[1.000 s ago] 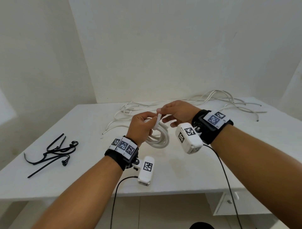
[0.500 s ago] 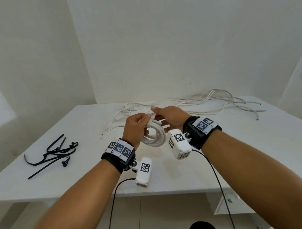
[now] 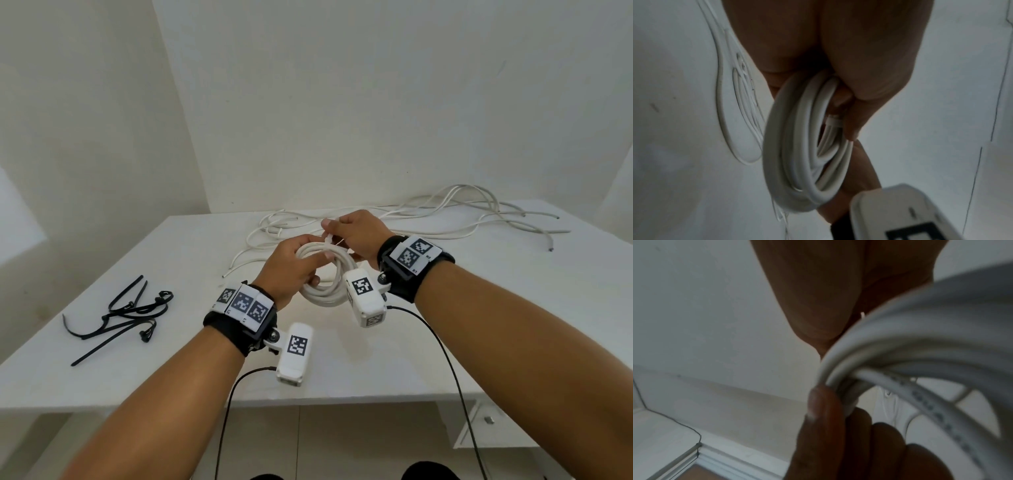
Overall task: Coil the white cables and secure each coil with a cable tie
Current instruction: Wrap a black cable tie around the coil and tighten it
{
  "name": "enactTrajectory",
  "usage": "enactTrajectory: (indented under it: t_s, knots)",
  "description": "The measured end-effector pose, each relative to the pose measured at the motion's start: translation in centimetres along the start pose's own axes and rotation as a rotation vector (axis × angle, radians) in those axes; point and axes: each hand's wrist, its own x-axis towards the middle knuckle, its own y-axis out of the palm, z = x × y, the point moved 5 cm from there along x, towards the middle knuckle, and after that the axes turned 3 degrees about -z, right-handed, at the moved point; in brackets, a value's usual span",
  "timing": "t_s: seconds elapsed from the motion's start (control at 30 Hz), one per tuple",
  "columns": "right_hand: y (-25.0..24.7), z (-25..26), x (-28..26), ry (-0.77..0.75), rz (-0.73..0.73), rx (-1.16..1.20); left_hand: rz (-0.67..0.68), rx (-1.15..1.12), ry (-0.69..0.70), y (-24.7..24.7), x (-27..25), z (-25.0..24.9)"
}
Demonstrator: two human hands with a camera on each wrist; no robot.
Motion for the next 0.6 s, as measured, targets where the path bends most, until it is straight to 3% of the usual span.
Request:
enactTrajectory:
  t_s: [0.2,0.37,0.4,0.53,0.6]
  knots:
    - [2.1,0.4,0.5,0.088,0.110,0.080,-0.040,-0.045,-0.052,-2.0,-0.4,0.4]
    - [3.2,0.9,1.6,0.030,0.021,0.027,-0.071,0.008,-0.013,-3.1,-0.5,-0.3]
    - [6.2,1.8,2.9,0.031,0.061,0.008,-0.138,0.016,-0.012,-6.1,-0.6,0.0]
    - [7.1,3.2,3.2,0.075,0.071,-0.013,-0.180,0.074,0.005,-7.5,-0.7,-0.5]
    - [8.0,3.2,3.3,0.125,0.125,0.096,-0.182,0.087,-0.003,-8.0,-1.0,-1.0]
